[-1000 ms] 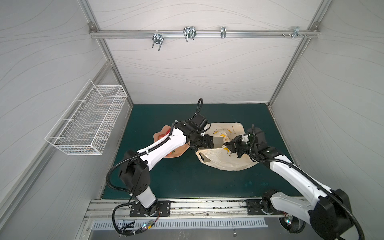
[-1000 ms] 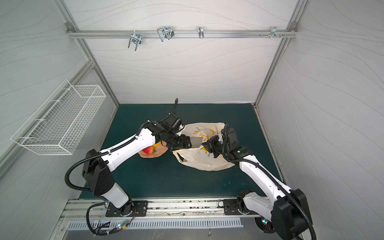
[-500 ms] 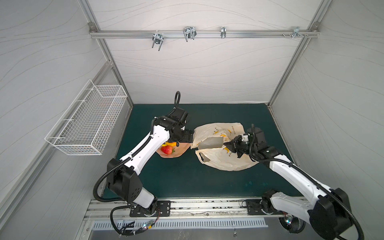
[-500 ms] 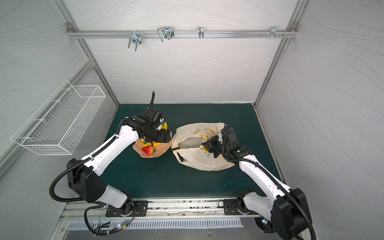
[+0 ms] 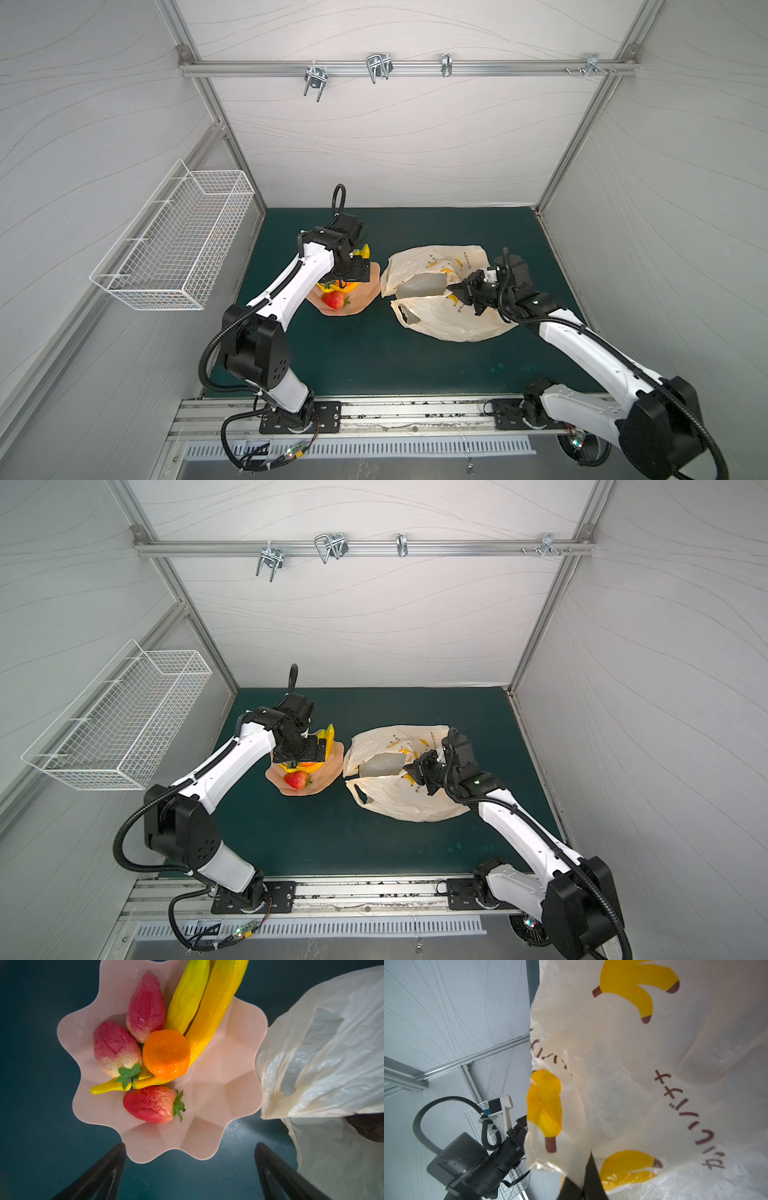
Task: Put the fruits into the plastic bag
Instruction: 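Withdraw the left gripper from the bag back over the pink bowl, then lower the left gripper onto the orange in the bowl and grasp it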
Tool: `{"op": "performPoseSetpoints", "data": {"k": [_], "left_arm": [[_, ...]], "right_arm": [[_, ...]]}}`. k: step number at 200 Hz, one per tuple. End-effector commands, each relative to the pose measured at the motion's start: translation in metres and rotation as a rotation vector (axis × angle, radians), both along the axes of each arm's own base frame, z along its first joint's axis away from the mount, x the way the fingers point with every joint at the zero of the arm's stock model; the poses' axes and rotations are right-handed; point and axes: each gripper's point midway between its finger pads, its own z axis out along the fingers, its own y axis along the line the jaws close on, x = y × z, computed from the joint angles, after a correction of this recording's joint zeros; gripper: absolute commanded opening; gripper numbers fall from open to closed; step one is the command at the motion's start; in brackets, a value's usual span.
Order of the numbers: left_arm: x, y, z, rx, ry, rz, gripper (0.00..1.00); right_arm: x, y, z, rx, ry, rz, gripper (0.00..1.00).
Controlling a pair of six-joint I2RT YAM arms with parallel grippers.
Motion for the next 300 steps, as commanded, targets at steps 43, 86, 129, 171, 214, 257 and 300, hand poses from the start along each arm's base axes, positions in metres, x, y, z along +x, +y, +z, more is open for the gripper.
{"op": "performPoseSetpoints", "data": {"k": [43,86,129,171,214,257,300], "left_arm": [[0.027,0.015,-0.030,0.065,0.038,0.123,0.96],[0.042,0.017,-0.048,0.093,0.056,0.141,0.93],[0.053,0.018,-0.058,0.107,0.059,0.150,0.89],[0.060,0.019,-0.068,0.128,0.069,0.150,0.86],[0.062,0.019,-0.076,0.137,0.084,0.144,0.81],[0.065,0.016,-0.073,0.123,0.079,0.134,0.73],[0.064,0.014,-0.070,0.109,0.074,0.116,0.60]], "right_arm": [[0.001,-0.005,0.007,-0.006,-0.008,-0.029,0.00],[0.002,-0.006,0.007,-0.007,-0.008,-0.033,0.00],[0.001,-0.007,0.007,-0.007,-0.008,-0.036,0.00],[0.001,-0.007,0.007,-0.007,-0.008,-0.037,0.00],[0.001,-0.007,0.006,-0.009,-0.006,-0.038,0.00],[0.002,-0.007,0.006,-0.011,-0.004,-0.039,0.00],[0.004,-0.005,0.006,-0.010,-0.002,-0.033,0.00]]}}
